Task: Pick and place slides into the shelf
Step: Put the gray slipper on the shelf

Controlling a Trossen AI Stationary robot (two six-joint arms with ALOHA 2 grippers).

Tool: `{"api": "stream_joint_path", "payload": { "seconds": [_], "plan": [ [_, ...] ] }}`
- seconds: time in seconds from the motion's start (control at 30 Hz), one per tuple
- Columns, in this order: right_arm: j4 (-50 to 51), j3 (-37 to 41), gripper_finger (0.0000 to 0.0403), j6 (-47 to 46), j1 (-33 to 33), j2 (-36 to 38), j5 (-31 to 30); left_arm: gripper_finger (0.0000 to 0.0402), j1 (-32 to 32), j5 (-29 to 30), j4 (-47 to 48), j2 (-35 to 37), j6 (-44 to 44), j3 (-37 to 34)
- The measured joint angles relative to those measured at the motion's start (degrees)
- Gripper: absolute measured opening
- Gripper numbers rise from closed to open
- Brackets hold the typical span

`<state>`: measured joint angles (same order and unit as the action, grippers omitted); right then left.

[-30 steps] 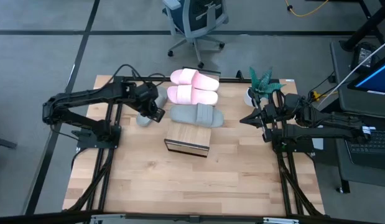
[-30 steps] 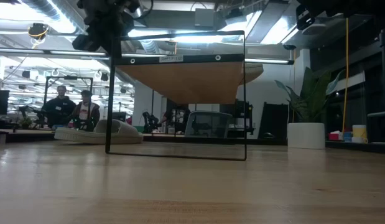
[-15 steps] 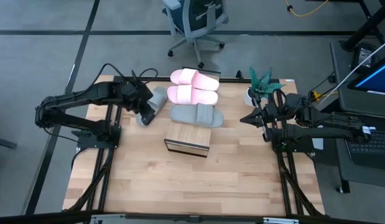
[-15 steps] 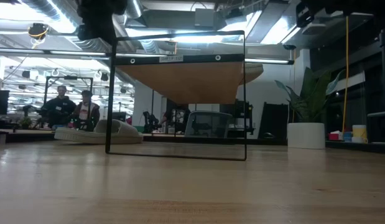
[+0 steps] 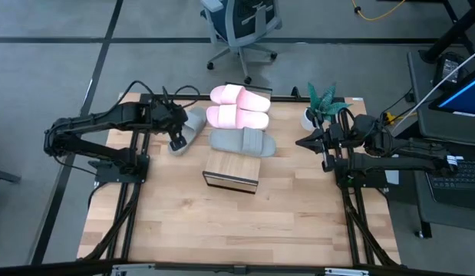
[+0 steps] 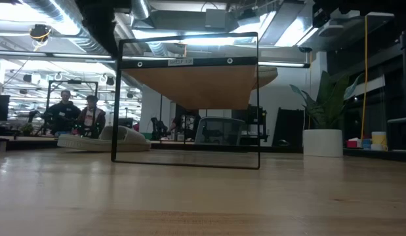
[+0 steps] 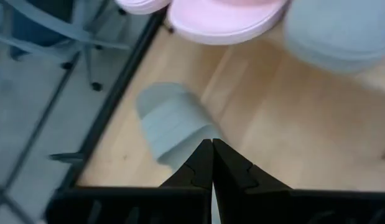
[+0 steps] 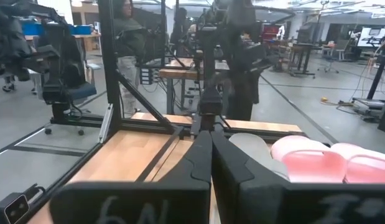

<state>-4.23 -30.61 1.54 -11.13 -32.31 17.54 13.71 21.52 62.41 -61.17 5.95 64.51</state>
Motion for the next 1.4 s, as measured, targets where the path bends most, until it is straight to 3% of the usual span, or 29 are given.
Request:
{"api": "stream_joint_path", "payload": {
  "seconds": [0.1,0.47,0.73,1.0,1.2,1.4],
  "plan": [
    [-1.06,0.0,0.0004,0.0,0.0,-0.43,-0.08,0.0,0.56,1.94,0.01,-0.85,-0.85,-1.22],
    [-2.11,0.0,0.0004,-1.04,0.0,-3.46,-2.98,0.0,1.75,-0.06,-2.26,-7.26,-7.31,-6.56],
    [-2.25,0.0,0.0004,-1.48,0.0,-5.05,-2.99,0.0001,1.73,-0.07,-6.12,-7.52,-12.54,-9.01],
    [-3.21,0.0,0.0004,-1.44,0.02,-5.2,-3.0,0.0052,1.75,-1.08,-6.29,-7.52,-12.59,-9.01],
    [-3.89,0.0,0.0004,-1.49,0.0,-5.2,-2.99,0.01,1.77,2.71,-6.12,-7.52,-14.43,-9.03],
    [-3.89,0.0,0.0004,-1.37,0.02,-5.2,-2.98,0.0111,1.74,3.05,-6.16,-7.52,-20.07,-9.03]
  ]
}}
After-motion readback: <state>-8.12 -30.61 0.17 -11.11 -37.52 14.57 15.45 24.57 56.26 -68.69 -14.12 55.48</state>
